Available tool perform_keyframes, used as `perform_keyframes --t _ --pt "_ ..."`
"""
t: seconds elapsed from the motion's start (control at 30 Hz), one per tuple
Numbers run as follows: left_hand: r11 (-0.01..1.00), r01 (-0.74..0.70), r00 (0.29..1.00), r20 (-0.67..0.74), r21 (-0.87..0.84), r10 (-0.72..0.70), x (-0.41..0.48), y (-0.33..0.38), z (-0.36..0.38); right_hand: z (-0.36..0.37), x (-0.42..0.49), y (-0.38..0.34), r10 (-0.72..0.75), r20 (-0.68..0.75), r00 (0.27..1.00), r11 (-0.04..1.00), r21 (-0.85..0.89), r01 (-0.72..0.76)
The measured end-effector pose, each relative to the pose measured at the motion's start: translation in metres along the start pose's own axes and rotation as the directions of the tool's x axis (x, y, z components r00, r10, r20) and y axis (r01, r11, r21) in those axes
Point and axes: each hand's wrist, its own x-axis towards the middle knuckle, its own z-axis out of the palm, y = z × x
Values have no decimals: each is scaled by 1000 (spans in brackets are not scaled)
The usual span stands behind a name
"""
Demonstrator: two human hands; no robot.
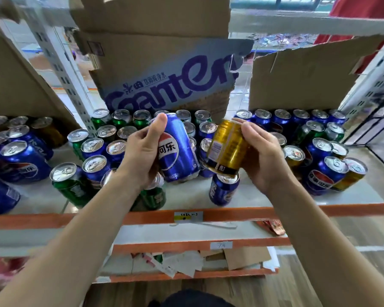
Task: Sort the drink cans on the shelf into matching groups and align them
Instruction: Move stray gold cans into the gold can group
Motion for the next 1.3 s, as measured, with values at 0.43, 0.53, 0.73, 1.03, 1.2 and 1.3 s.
perform_keyframes --t 0.43,0.53,0.73,1.03,1.2,1.3 --pt "995 96 971 221 -13 -91 -18 -41 96 -79 -50 -9 -76 -189 979 992 84 93" --pt "996 80 961 267 -29 -69 -18 -56 123 -107 -58 -13 -90 -208 974 992 72 107" --pt "995 97 942 325 -14 -87 -17 -89 172 -163 -71 -22 -70 -267 961 994 66 91" --pt "895 -142 976 209 422 57 -7 -143 226 -228 -84 -31 -75 -256 964 993 70 96" --pt "764 -267 956 262 588 132 -3 -157 245 -255 -86 -34 -39 -277 960 998 29 49" --pt "722 -306 947 278 621 162 -2 -164 254 -266 -85 -33 -13 -280 960 1000 -9 11"
